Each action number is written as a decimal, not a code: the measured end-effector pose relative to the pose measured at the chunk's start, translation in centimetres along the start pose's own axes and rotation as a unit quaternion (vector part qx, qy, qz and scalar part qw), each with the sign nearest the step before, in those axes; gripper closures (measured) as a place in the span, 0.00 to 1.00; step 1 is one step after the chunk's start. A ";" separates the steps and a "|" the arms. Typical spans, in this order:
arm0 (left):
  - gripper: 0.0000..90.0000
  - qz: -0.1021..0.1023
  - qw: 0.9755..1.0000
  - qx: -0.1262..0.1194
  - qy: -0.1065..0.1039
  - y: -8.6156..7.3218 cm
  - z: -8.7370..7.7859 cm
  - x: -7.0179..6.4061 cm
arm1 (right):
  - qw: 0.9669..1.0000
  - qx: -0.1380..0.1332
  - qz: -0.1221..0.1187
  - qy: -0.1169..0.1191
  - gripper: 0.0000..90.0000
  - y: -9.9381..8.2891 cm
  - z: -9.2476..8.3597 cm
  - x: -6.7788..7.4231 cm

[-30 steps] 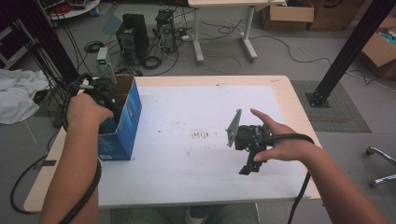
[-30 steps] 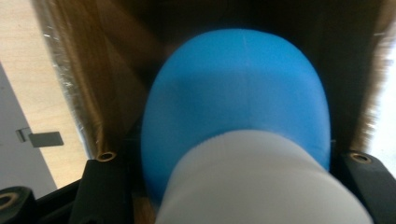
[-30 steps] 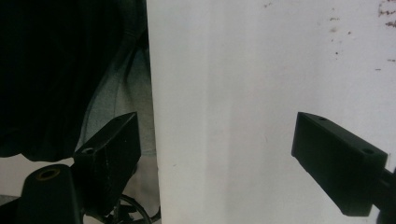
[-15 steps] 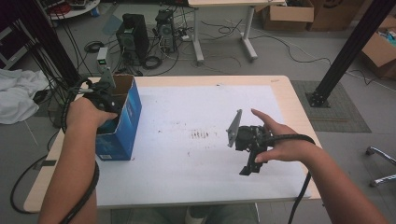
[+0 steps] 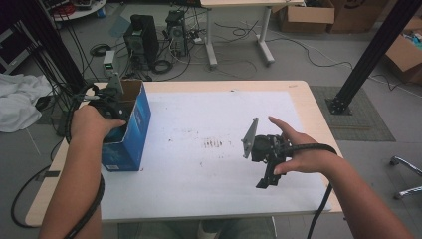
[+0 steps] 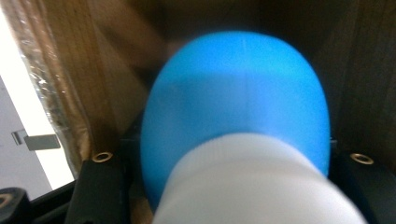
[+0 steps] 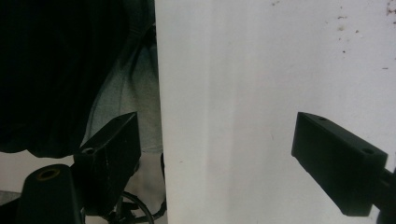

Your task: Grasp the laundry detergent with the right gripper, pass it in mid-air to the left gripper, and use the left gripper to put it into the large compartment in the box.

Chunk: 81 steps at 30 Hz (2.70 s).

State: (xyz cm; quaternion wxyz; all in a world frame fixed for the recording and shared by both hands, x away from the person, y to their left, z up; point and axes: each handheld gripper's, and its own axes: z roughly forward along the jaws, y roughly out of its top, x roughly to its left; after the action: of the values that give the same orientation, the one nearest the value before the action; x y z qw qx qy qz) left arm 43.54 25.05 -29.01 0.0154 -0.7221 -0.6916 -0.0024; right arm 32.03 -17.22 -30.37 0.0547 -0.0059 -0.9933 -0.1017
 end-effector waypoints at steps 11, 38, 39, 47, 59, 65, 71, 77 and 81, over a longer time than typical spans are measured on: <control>0.34 0.003 1.000 -0.006 -0.003 -0.2 -0.3 -0.1 | 1.000 0.002 -0.002 0.003 0.18 0.2 0.1 0.0; 0.22 0.027 0.999 -0.030 0.003 -1.2 -5.4 -0.9 | 1.000 0.001 -0.007 0.006 0.18 0.6 0.4 -0.2; 0.22 0.028 0.999 -0.032 0.003 -1.2 -5.5 -0.9 | 1.000 0.001 -0.007 0.006 0.18 0.6 0.4 -0.2; 0.26 0.051 0.998 -0.028 0.023 -1.7 -6.6 -1.5 | 1.000 0.003 -0.005 0.009 0.18 0.7 0.4 -0.3; 0.13 0.085 0.995 -0.046 -0.004 -2.3 -8.3 -2.7 | 1.000 0.006 -0.009 0.008 0.18 1.0 0.3 -0.1; 0.09 0.092 0.995 -0.047 -0.004 -2.6 -9.1 -3.2 | 1.000 0.006 -0.008 0.008 0.18 0.8 0.2 0.0; 0.09 0.098 0.994 -0.053 0.006 -2.8 -10.3 -3.7 | 1.000 0.006 -0.008 0.007 0.18 0.7 0.0 0.1; 0.08 0.114 0.992 -0.056 0.013 -2.9 -11.8 -4.7 | 1.000 0.005 -0.007 0.008 0.18 0.6 0.0 0.2; 0.06 0.131 0.990 -0.059 0.015 -2.8 -12.8 -5.6 | 1.000 0.007 -0.003 0.007 0.18 0.5 -0.1 0.2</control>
State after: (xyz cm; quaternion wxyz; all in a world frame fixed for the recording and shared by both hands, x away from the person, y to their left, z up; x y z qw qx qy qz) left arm 40.72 19.23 -16.31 -0.0168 -0.8061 -0.5893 -0.0515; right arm 31.85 -16.76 -30.18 0.0610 -0.0016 -0.9936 -0.0951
